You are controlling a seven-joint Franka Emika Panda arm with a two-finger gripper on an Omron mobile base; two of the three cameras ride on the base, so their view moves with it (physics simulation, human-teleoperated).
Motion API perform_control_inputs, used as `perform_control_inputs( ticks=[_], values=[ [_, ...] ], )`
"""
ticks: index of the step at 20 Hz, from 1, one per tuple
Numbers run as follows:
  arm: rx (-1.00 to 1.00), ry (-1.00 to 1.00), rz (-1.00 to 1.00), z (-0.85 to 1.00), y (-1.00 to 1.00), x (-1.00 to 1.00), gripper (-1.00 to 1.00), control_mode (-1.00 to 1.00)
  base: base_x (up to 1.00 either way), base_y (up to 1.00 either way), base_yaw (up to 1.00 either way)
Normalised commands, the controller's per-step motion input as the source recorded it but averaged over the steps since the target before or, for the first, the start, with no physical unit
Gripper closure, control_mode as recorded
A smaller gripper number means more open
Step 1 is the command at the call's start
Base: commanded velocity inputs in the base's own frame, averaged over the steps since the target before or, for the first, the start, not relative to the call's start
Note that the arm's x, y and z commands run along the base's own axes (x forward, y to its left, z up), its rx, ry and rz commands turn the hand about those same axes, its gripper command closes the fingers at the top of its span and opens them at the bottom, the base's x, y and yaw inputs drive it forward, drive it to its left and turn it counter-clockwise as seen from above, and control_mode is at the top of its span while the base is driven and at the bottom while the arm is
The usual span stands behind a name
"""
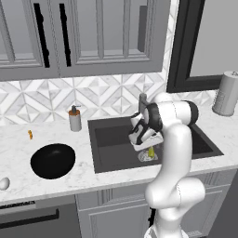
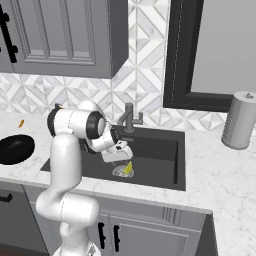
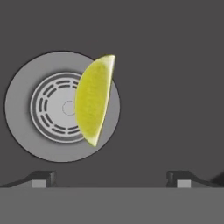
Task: Pick the lemon wedge from the sink and place it in the bowl. Then pick the bowl and place it in the microwave. Then close the microwave door and press the start button.
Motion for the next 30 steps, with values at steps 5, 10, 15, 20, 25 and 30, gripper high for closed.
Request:
perform_control_inputs(
  ticks=[5,10,15,20,25,30],
  values=[
    [0.0,0.0,0.0,-0.25,-0.31,0.32,-1.0,-1.0,0.0,0.0,0.0],
    [0.0,0.0,0.0,-0.26,-0.2,0.21,-1.0,-1.0,0.0,0.0,0.0],
    [0.0,0.0,0.0,-0.21,-0.05,0.41,-1.0,-1.0,0.0,0.0,0.0],
    [0.0,0.0,0.0,-0.25,0.0,0.43,-1.0,-1.0,0.0,0.0,0.0],
    [0.0,0.0,0.0,-0.35,0.0,0.28,-1.0,-1.0,0.0,0.0,0.0],
    [0.0,0.0,0.0,-0.33,0.0,-0.03,-1.0,-1.0,0.0,0.0,0.0]
  ],
)
